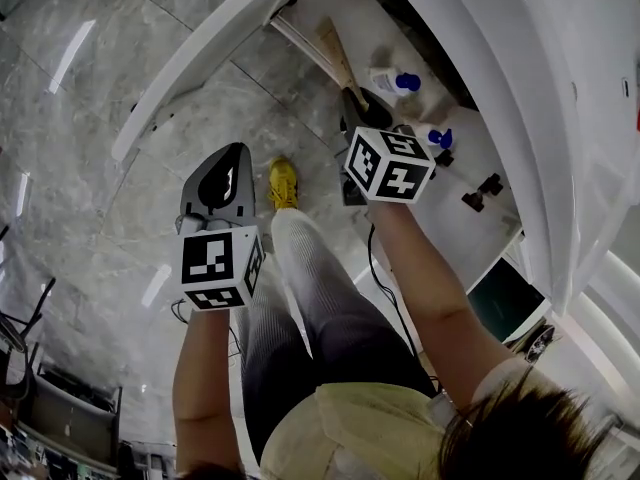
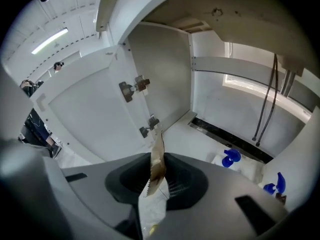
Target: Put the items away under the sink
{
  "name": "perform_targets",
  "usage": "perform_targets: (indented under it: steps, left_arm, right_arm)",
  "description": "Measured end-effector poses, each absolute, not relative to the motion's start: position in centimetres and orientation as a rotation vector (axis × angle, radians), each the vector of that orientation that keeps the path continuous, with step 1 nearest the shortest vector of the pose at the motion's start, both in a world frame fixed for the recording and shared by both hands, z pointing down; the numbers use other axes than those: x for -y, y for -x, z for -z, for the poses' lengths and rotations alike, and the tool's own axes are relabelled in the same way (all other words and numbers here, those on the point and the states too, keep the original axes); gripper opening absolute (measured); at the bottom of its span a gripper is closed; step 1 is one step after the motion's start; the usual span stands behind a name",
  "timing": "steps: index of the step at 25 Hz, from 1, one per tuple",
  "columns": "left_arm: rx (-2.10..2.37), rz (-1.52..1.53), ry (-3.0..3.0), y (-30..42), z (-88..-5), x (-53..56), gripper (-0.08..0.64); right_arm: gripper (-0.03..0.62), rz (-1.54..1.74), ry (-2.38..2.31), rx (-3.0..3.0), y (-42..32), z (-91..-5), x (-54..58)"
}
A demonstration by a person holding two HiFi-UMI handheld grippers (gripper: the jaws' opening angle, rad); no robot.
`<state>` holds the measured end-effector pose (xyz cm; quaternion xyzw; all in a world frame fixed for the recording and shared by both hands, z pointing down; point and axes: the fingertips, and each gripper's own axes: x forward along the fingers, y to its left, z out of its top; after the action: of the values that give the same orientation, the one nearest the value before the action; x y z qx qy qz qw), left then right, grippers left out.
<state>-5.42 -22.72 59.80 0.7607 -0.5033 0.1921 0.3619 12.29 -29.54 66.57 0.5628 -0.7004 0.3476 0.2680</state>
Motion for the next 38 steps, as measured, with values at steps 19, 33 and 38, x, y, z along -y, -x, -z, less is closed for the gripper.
perform_targets:
  steps: [19, 33, 38]
  left_arm:
    - [1.349, -0.459, -1.919, 3.8, -64.7, 27.0, 0.046]
    - [1.365, -0.443, -1.938, 3.1, -67.5, 28.8, 0.046]
    - [1.369, -0.44, -1.933, 3.3, -68.0, 28.9, 0.046]
  right_arm:
    - [0.087, -0.894, -1.616, 1.813, -14.6, -74.2, 36.7]
    - [0.086, -0.823, -1.624, 1.764, -15.6, -78.0, 39.3]
    - [0.087, -0.855, -1.651, 1.728, -16.0, -79.3, 40.1]
